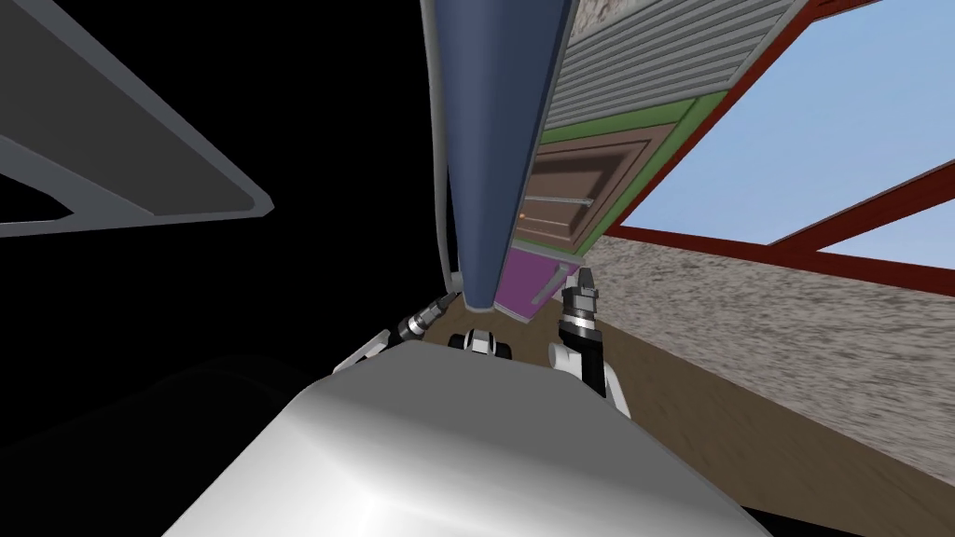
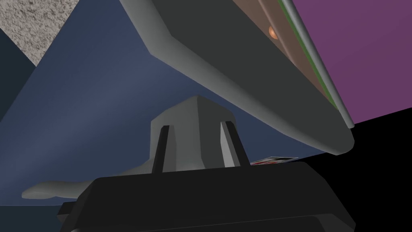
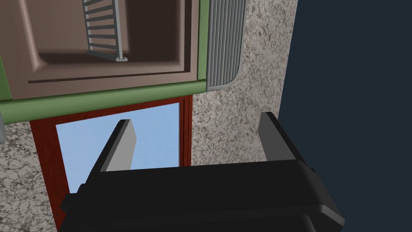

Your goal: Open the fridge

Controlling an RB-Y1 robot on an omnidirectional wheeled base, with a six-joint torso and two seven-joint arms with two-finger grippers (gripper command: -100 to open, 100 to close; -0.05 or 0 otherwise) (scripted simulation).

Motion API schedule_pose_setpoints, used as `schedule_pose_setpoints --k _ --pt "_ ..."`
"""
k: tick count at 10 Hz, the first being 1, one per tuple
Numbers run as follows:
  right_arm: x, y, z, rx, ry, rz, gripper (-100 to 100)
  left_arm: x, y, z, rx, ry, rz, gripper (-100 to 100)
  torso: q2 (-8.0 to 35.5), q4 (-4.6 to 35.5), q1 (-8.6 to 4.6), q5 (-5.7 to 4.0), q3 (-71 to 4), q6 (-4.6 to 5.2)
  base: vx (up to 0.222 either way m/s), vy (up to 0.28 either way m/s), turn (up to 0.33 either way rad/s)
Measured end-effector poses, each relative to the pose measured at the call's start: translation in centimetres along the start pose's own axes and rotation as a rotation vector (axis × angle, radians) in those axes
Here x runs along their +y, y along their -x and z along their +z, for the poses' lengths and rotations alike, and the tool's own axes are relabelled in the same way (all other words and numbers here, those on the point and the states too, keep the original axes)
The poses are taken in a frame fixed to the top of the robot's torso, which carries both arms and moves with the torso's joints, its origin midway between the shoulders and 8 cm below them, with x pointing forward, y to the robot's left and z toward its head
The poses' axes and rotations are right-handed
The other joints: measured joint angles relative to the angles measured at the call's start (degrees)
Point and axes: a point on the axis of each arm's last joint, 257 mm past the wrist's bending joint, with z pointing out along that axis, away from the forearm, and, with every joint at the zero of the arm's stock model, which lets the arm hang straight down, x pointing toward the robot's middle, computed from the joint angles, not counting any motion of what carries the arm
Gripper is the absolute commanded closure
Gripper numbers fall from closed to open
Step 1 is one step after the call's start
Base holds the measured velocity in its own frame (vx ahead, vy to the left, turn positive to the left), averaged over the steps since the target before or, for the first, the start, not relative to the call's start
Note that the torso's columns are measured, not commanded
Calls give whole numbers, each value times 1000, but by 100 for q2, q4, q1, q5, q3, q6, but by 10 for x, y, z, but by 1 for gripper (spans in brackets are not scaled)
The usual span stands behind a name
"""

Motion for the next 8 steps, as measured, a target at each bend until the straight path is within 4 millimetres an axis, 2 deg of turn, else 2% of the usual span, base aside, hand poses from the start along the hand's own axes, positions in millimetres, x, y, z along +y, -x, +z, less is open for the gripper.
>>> schedule_pose_setpoints --k 2,8 --pt "0 0 0 0 0 0 0 -6 -9 -2 29 -19 -14 100 -1 9 72 23 -7 -7 41 274 -73" --pt "0 0 0 0 0 0 0 -24 -27 -11 99 -69 -47 100 -48 15 14 -5 -56 11 40 255 -72"
